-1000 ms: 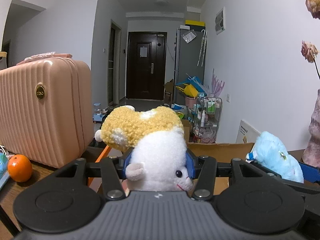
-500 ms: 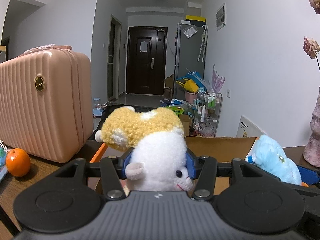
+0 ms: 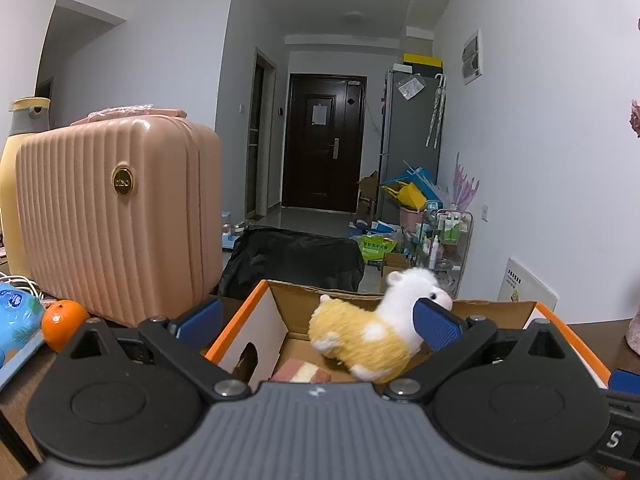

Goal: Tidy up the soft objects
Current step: 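Open both grippers to drop the lamb plush and blue plush into the box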

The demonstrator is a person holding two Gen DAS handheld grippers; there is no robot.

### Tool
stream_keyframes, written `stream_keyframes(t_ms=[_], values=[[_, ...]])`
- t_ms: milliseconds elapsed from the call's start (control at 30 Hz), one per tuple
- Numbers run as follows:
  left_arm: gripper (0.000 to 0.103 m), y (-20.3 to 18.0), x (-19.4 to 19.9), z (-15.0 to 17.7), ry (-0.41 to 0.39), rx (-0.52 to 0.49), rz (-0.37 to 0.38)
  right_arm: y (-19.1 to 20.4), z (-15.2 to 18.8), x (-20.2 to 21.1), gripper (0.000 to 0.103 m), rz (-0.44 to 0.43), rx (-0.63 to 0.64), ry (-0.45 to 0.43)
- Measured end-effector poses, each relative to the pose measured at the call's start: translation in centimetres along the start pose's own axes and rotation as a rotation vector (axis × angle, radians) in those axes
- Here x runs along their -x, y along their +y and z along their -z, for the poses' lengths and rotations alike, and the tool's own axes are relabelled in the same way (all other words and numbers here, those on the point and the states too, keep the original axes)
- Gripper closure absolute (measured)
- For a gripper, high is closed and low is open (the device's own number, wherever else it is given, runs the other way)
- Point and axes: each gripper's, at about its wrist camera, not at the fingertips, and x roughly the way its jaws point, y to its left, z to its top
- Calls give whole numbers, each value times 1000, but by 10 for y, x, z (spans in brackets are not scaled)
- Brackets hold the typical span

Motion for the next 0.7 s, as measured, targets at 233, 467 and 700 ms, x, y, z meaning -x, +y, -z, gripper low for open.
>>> stream_keyframes(t_ms=[233, 467, 700], values=[[0, 2, 0, 1, 10, 10, 3, -7, 1, -3, 0, 4, -41, 8], [0, 1, 5, 4, 25, 6, 9, -8, 5, 1, 0, -1, -47, 13], [0, 6, 24, 11, 22, 9, 28, -11, 11, 9, 0, -9, -56, 26]])
